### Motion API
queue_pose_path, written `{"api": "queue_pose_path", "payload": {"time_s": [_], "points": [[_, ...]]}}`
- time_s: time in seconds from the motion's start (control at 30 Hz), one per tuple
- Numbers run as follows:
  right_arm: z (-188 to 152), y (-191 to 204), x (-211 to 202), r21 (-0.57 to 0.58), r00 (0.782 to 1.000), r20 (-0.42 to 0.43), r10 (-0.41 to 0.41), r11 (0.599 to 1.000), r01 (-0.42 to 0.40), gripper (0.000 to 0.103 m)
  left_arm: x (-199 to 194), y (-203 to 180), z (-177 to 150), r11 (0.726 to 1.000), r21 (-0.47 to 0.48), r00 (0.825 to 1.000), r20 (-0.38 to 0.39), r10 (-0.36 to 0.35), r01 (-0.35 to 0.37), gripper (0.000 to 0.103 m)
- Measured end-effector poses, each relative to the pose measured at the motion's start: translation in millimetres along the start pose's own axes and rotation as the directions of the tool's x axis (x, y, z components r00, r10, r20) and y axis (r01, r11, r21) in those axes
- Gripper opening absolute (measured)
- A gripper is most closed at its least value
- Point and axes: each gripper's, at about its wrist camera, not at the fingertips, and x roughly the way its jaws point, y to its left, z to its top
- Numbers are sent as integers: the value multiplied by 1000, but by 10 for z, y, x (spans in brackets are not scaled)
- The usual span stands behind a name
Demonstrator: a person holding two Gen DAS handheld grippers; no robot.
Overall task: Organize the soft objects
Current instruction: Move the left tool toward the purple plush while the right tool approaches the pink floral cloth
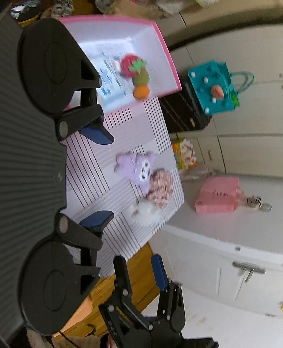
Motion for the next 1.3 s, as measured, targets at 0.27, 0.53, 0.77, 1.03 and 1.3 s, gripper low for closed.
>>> {"api": "queue_pose_path", "payload": {"time_s": [0.27,0.53,0.77,1.03,1.3], "points": [[-248,-500,147,63,999,-32,-20,998,22,72,516,-246,257,998,41,999,-25,-45,46,66],[-411,-921,385,102,997,-51,-53,993,58,73,1102,-202,321,998,-18,997,-49,-57,56,66],[-602,-1180,681,121,992,-90,-87,988,98,73,1517,-108,276,998,-51,999,-38,33,-35,66],[-496,-1379,928,92,994,-51,-92,991,96,75,1903,9,254,991,-68,993,-47,108,-111,66],[-145,-1579,1438,41,994,-88,-66,997,70,80,2125,46,256,983,-75,985,-65,160,-165,68]]}}
